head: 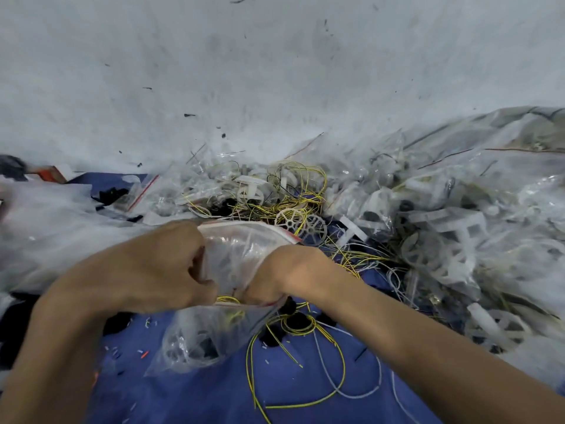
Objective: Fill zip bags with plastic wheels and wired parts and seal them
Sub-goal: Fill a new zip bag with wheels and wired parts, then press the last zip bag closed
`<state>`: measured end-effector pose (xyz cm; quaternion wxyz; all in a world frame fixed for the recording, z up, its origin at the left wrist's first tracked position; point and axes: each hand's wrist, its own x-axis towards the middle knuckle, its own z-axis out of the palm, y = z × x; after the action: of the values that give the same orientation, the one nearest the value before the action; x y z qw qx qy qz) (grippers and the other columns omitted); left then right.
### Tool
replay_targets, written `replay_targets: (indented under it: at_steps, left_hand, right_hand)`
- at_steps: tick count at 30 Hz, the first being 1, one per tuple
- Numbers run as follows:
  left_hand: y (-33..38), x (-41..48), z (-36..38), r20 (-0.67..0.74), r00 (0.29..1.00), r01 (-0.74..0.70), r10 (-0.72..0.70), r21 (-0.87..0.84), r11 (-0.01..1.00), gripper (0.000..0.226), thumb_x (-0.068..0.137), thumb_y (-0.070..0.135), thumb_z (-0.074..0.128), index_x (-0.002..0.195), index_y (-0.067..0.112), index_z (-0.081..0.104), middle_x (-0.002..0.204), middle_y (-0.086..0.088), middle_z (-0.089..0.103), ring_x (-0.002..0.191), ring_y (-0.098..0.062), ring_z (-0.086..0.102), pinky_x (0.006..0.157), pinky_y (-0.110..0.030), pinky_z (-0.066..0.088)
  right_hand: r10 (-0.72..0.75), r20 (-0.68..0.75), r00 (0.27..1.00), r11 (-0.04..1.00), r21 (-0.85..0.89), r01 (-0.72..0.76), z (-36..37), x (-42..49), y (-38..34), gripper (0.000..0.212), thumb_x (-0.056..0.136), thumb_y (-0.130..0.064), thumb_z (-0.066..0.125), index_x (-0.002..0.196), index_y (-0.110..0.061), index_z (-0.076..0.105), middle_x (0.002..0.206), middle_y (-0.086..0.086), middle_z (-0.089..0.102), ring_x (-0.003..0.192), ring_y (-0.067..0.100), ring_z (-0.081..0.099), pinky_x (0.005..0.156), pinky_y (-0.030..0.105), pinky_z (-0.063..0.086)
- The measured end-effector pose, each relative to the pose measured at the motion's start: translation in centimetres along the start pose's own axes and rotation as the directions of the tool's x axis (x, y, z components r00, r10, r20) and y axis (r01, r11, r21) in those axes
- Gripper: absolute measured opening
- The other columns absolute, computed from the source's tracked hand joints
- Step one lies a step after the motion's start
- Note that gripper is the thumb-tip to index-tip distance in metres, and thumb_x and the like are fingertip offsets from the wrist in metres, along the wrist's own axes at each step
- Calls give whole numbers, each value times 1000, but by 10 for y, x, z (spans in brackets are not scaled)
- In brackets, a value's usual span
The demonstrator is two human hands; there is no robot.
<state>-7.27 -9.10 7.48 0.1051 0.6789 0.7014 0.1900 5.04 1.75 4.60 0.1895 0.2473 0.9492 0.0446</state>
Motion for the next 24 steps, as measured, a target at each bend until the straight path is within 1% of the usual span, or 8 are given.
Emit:
replay_targets:
  at_steps: [3, 5, 10, 13, 16, 18, 21, 24]
  left_hand:
    - [6, 2, 3, -25, 995, -98, 96, -78, 992, 61, 54, 31, 58, 115, 37, 59, 98, 20, 62, 89, 5, 59, 79, -20, 49]
    - [7, 5, 7, -24, 995, -97, 96, -70, 993, 72, 54, 33, 58, 126, 36, 54, 113, 23, 57, 106, 4, 54, 92, -23, 46]
    - [1, 7, 4, -98, 995, -36, 15, -214, 976, 52, 62, 20, 67, 105, 47, 60, 98, 21, 65, 68, 1, 62, 59, -12, 49]
    - [8, 10, 6, -118, 991, 45, -63, -147, 988, 47, 52, 35, 64, 98, 44, 58, 107, 15, 63, 80, 0, 60, 68, -17, 50]
    - [22, 12, 10, -126, 988, 67, -91, -181, 981, 46, 47, 35, 57, 93, 35, 59, 96, 7, 66, 84, -11, 64, 79, -39, 53]
    - [29, 11, 10, -181, 976, 78, -120, -222, 972, 59, 49, 35, 63, 108, 28, 62, 96, 2, 68, 84, -14, 65, 79, -39, 54]
    - [35, 12, 16, -238, 955, 125, -176, -218, 968, 76, 58, 42, 70, 130, 26, 53, 112, 5, 63, 95, -10, 61, 89, -34, 49]
    - [40, 17, 20, -270, 939, 143, -214, -259, 955, 72, 64, 42, 66, 132, 21, 52, 97, 7, 61, 85, -8, 60, 84, -28, 46]
  right_hand:
    - [-39, 90, 995, 981, -185, 56, 2, 6, -12, 35, 97, -25, 41, 124, -8, 55, 130, 11, 54, 111, 26, 52, 89, 30, 41]
    - [-56, 122, 991, 991, -115, 70, 0, 2, -13, 29, 95, -21, 45, 113, -6, 61, 121, 11, 60, 98, 25, 54, 82, 30, 41]
    - [-200, -20, 980, 962, 185, 200, -32, -29, 17, 28, 95, -23, 46, 68, -16, 49, 69, -6, 48, 61, 6, 43, 51, 9, 36]
    - [-102, -218, 971, 984, 123, 131, -37, -48, 18, 38, 95, -27, 44, 58, -16, 40, 60, -3, 35, 54, 11, 38, 48, 22, 30]
    - [-12, -457, 889, 967, 220, 126, -32, -48, 8, 31, 91, -19, 48, 61, -12, 46, 58, -3, 31, 54, 19, 35, 52, 24, 27]
    - [-95, -311, 946, 938, 290, 190, -27, -41, 4, 21, 92, -14, 45, 72, -12, 52, 60, -8, 34, 59, 14, 39, 52, 23, 29]
    - [-188, -27, 982, 908, 377, 184, -17, -36, 7, 39, 93, -1, 39, 58, -18, 35, 51, -9, 41, 51, 8, 42, 43, 12, 29]
    - [-151, -155, 976, 942, 278, 190, -14, -36, 13, 23, 96, -4, 37, 85, 0, 57, 91, 14, 59, 82, 26, 55, 69, 16, 41]
